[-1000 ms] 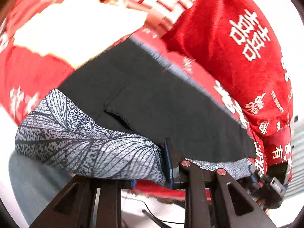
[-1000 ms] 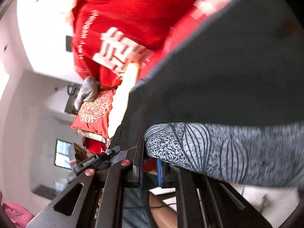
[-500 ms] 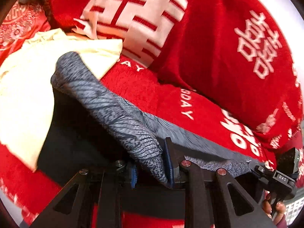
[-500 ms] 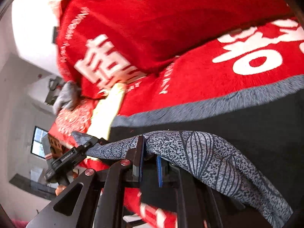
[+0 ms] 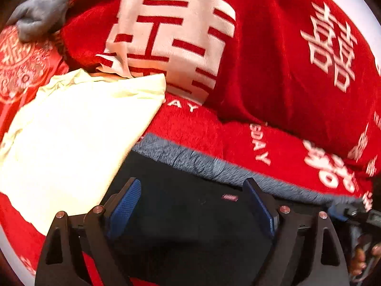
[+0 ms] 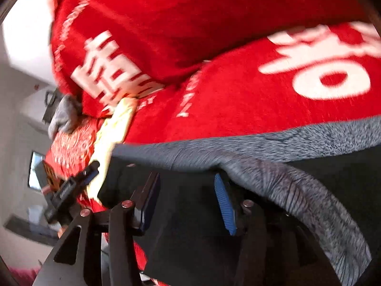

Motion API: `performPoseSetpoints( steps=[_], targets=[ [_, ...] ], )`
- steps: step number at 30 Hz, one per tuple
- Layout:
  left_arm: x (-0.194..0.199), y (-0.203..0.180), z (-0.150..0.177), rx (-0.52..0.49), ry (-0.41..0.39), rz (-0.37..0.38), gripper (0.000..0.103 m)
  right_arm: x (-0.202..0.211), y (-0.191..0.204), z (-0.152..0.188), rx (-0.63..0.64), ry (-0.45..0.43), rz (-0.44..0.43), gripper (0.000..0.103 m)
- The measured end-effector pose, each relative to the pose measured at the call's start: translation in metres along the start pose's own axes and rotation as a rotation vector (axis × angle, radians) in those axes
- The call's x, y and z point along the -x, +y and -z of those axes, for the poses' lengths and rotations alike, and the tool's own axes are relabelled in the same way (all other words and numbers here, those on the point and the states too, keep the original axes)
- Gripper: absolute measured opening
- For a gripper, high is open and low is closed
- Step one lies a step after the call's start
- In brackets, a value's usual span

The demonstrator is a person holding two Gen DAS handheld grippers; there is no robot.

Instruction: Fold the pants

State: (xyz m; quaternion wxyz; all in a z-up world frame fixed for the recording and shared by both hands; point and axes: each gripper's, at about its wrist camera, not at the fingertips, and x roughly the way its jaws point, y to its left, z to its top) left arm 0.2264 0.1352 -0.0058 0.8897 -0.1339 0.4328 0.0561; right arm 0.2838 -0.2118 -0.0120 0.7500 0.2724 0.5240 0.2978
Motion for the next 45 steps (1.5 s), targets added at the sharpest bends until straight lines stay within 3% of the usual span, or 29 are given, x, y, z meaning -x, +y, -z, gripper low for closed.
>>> performPoseSetpoints(
  steps=[4, 7, 9, 12, 15, 19, 25, 28, 31, 37, 41, 45],
  targets=[
    [-0.038, 0.002, 0.015, -0.029, 0.095, -0.078, 0.088, -0.025, 0.017, 0.003, 0.073, 0.031, 0.056, 0.052],
    [-0.052, -0.002, 0.023, -0.089, 0.078, -0.163, 0.088, -0.046, 0.004, -0.002, 0.039, 0.042, 0.106, 0.051],
    [-0.05, -0.004, 0.023, -0.108, 0.09, -0.164, 0.088, -0.041, -0.002, -0.009, 0.016, 0.01, 0.075, 0.051],
    [-0.039, -0.006, 0.019, -0.098, 0.107, -0.132, 0.088, -0.021, -0.005, -0.013, -0.028, -0.025, 0.105, 0.051],
    [-0.022, -0.023, 0.02, -0.124, 0.12, -0.081, 0.088, 0.01, -0.004, -0.003, -0.033, -0.054, 0.081, 0.051],
    [0.001, -0.069, 0.032, -0.202, 0.143, 0.046, 0.088, 0.072, -0.014, 0.032, -0.054, -0.145, 0.141, 0.056],
    [0.031, -0.18, 0.061, -0.33, 0.201, 0.34, 0.088, 0.18, -0.059, 0.11, -0.199, -0.282, 0.243, 0.056],
    [0.032, -0.241, 0.081, -0.403, 0.231, 0.408, 0.088, 0.231, -0.085, 0.153, -0.281, -0.363, 0.324, 0.058],
    [0.02, -0.294, 0.102, -0.438, 0.317, 0.473, 0.088, 0.264, -0.114, 0.195, -0.382, -0.393, 0.363, 0.058],
    [0.009, -0.352, 0.137, -0.504, 0.396, 0.484, 0.088, 0.286, -0.163, 0.265, -0.547, -0.416, 0.349, 0.058],
    [0.008, -0.369, 0.144, -0.495, 0.42, 0.498, 0.088, 0.281, -0.184, 0.28, -0.588, -0.407, 0.335, 0.058],
    [0.003, -0.385, 0.159, -0.5, 0.49, 0.516, 0.088, 0.273, -0.202, 0.286, -0.598, -0.376, 0.231, 0.058]
  ],
)
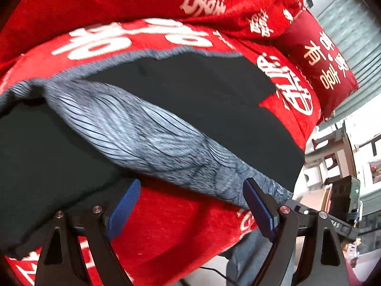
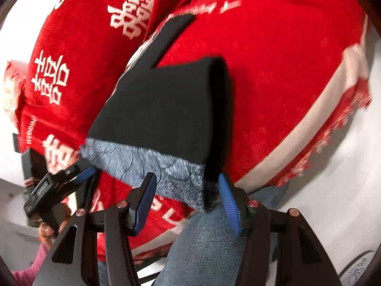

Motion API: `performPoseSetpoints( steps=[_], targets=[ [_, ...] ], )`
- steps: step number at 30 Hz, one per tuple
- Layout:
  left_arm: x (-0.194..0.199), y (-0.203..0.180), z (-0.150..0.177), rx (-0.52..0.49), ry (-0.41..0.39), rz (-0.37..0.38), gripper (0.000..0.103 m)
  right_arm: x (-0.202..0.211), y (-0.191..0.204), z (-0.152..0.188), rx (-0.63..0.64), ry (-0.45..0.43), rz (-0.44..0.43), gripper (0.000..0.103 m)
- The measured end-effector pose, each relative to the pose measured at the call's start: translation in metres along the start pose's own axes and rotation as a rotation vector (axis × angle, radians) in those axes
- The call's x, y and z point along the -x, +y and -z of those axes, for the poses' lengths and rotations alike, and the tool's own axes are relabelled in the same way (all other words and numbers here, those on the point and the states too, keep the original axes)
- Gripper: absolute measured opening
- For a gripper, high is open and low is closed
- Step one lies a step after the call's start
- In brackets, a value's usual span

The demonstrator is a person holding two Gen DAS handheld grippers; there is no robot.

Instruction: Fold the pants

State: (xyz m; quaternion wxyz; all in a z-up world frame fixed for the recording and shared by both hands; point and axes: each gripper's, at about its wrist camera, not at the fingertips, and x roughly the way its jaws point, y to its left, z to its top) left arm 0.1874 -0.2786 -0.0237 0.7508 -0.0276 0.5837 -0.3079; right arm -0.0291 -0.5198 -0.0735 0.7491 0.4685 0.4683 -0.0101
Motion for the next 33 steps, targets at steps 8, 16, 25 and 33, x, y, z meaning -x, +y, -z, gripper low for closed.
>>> performPoseSetpoints(
  steps=[8, 16, 25, 33],
  targets=[
    [-0.015, -0.01, -0.009, 0.014, 0.035, 0.048, 0.04, 0.007, 0.012, -0.001, 0.089, 0.007, -0.112, 0.004],
    [0.021, -0.034, -0.06, -0.064, -0.113, 0.021, 0.04, 0.061, 0.073, -0.083, 0.255, -0.187, -0.189, 0.004],
    [0.002, -0.017, -0.142, -0.022, -0.134, -0.013, 0.04, 0.029, 0.14, -0.208, 0.443, -0.248, -0.026, 0.004],
    [-0.014, -0.012, -0.141, -0.187, -0.019, -0.027, 0.077, -0.052, 0.128, -0.27, 0.359, -0.173, 0.083, 0.004]
  ],
)
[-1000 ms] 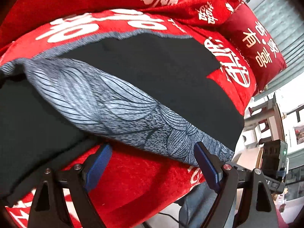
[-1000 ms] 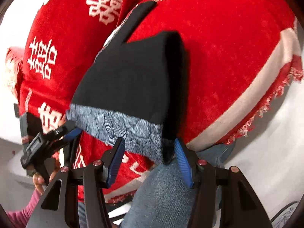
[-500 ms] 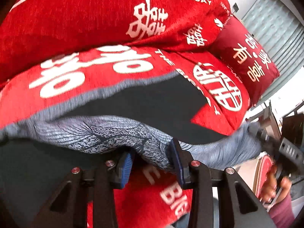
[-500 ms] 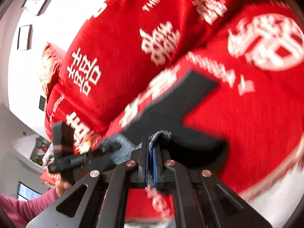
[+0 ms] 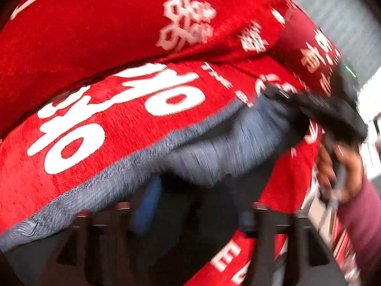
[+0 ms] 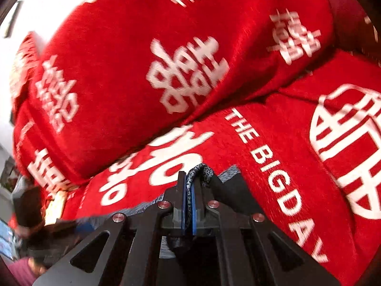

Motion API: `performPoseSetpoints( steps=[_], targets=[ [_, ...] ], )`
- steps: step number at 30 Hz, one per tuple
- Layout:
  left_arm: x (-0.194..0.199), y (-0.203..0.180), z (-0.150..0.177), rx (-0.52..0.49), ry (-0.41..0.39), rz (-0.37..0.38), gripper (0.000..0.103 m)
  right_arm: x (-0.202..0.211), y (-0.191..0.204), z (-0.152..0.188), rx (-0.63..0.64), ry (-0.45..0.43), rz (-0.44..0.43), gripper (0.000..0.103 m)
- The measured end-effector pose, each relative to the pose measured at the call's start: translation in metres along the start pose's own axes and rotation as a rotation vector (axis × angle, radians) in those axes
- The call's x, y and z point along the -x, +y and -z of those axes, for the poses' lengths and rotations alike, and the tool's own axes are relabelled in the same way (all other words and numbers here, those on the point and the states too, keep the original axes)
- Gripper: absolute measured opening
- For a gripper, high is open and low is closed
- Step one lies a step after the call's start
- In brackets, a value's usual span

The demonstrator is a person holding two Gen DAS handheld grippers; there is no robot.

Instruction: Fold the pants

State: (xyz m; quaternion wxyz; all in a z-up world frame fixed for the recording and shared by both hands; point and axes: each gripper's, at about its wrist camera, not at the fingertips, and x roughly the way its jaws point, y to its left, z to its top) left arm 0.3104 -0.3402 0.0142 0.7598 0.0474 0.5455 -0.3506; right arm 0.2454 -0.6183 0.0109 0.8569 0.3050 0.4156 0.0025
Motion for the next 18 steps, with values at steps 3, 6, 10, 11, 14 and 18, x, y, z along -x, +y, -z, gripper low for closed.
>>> performPoseSetpoints(
  steps=[3, 6, 10, 11, 14, 18],
  targets=[
    [0.01, -0.007, 0.017, -0.1, 0.013, -0.019, 0.078, -0.022, -0.014, -0.004, -0.046, 0.021, 0.023, 0.004],
    [0.023, -0.003, 0.027, -0.119, -0.031, -0.088, 0.078, -0.026, -0.021, -0.005, -0.096, 0.041, 0.077, 0.007],
    [0.037, 0.022, 0.037, -0.06, -0.074, -0.221, 0.078, 0.012, -0.017, 0.005, -0.13, -0.052, 0.035, 0.036],
    [0.041, 0.03, 0.042, -0.045, -0.071, -0.25, 0.078, 0.025, -0.017, 0.01, -0.14, -0.085, 0.044, 0.052],
    [0.052, 0.058, 0.056, 0.006, -0.071, -0.363, 0.078, 0.06, -0.031, 0.028, -0.192, -0.177, 0.015, 0.089],
    [0.068, 0.096, 0.082, 0.108, -0.053, -0.525, 0.078, 0.065, -0.056, 0.053, -0.308, -0.086, -0.074, 0.075]
  ],
)
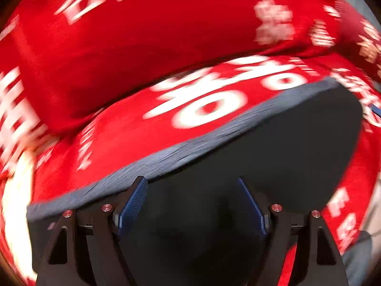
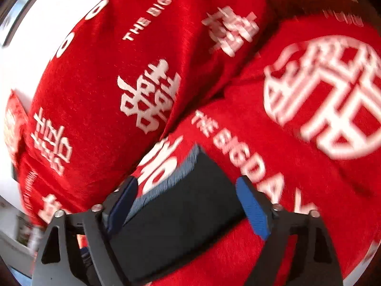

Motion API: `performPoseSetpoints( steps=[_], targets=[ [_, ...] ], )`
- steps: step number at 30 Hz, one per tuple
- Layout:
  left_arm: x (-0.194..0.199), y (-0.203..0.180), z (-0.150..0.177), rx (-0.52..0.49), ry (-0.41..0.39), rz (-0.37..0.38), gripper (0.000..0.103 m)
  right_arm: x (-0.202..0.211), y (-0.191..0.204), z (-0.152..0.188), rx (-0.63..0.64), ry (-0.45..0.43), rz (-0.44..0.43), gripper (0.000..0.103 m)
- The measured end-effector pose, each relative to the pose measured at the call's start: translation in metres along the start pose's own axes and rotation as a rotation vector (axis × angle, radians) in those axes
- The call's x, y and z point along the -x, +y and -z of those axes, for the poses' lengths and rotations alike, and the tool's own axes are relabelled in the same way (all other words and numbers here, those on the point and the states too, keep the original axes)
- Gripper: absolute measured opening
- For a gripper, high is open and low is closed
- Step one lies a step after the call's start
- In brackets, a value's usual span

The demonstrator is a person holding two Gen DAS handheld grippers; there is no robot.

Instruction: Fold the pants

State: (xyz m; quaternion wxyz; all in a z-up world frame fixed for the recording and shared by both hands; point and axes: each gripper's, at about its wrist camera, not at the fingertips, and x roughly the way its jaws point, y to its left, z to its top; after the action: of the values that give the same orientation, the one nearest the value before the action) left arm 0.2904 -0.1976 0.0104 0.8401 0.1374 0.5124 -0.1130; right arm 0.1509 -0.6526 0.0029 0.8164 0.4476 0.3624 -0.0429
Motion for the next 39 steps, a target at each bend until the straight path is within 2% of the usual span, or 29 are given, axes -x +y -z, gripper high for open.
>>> performPoseSetpoints(
  steps=[1, 4, 7, 10, 11, 12, 13, 16, 18, 19, 20, 21, 23, 25, 27, 29, 30, 33, 36, 39],
  targets=[
    [0.0, 0.014, 0.008, 0.044, 0.014, -0.026, 0.078, -0.002, -0.004, 0.005, -0.014, 0.052, 0.003, 0.066],
    [0.0, 0.041, 0.028, 0.127, 0.053, -0.08, 0.078, -0.015, -0.015, 0.019, -0.026, 0.105, 0.019, 0.051],
    [0.002, 0.063, 0.049, 0.184, 0.069, -0.123, 0.078, -0.026, -0.025, 0.031, -0.092, 0.139, -0.014, 0.049],
    [-0.011, 0.077, 0.071, 0.241, 0.13, -0.095, 0.079, -0.036, -0.028, 0.038, -0.1, 0.158, -0.008, 0.046],
    [-0.01, 0.079, 0.076, 0.26, 0.114, -0.09, 0.084, -0.036, -0.028, 0.037, -0.103, 0.152, -0.009, 0.042],
    [-0.008, 0.081, 0.08, 0.271, 0.097, -0.098, 0.087, -0.036, -0.029, 0.036, -0.105, 0.15, -0.007, 0.021],
    [-0.007, 0.08, 0.081, 0.264, 0.104, -0.096, 0.087, -0.035, -0.028, 0.035, -0.112, 0.151, -0.012, 0.013],
    [-0.004, 0.077, 0.085, 0.233, 0.102, -0.086, 0.087, -0.019, -0.025, 0.035, -0.076, 0.135, -0.047, 0.009],
    [-0.004, 0.076, 0.091, 0.225, 0.086, -0.076, 0.089, -0.014, -0.03, 0.038, -0.053, 0.147, 0.014, 0.007],
    [-0.005, 0.077, 0.092, 0.229, 0.084, -0.084, 0.092, -0.016, -0.036, 0.04, -0.037, 0.154, 0.095, 0.007],
    [-0.005, 0.08, 0.091, 0.234, 0.092, -0.082, 0.093, -0.015, -0.043, 0.041, -0.039, 0.154, 0.154, 0.0],
    [-0.004, 0.081, 0.088, 0.238, 0.105, -0.078, 0.093, -0.01, -0.052, 0.042, -0.083, 0.132, 0.123, 0.0],
    [0.002, 0.083, 0.079, 0.246, 0.117, -0.056, 0.093, 0.008, -0.057, 0.047, -0.145, 0.077, 0.134, 0.008],
    [0.01, 0.082, 0.066, 0.237, 0.088, -0.031, 0.093, 0.015, -0.038, 0.048, -0.061, 0.064, 0.108, 0.008],
    [0.013, 0.074, 0.043, 0.202, 0.043, -0.015, 0.093, 0.007, -0.006, 0.048, 0.059, 0.093, 0.068, 0.01],
    [0.008, 0.063, 0.022, 0.183, 0.019, -0.012, 0.093, -0.016, 0.033, 0.049, 0.181, 0.133, 0.03, 0.029],
    [0.003, 0.056, 0.01, 0.172, 0.014, -0.011, 0.093, -0.027, 0.052, 0.052, 0.23, 0.149, 0.014, 0.042],
    [-0.014, 0.033, -0.014, 0.148, -0.026, -0.036, 0.093, -0.079, 0.109, 0.064, 0.342, 0.219, -0.025, 0.042],
    [-0.031, 0.025, -0.026, 0.149, -0.03, -0.059, 0.093, -0.128, 0.147, 0.082, 0.404, 0.285, -0.07, 0.04],
    [-0.056, 0.032, -0.03, 0.156, 0.01, -0.112, 0.093, -0.17, 0.161, 0.097, 0.452, 0.342, -0.022, 0.04]
  ],
)
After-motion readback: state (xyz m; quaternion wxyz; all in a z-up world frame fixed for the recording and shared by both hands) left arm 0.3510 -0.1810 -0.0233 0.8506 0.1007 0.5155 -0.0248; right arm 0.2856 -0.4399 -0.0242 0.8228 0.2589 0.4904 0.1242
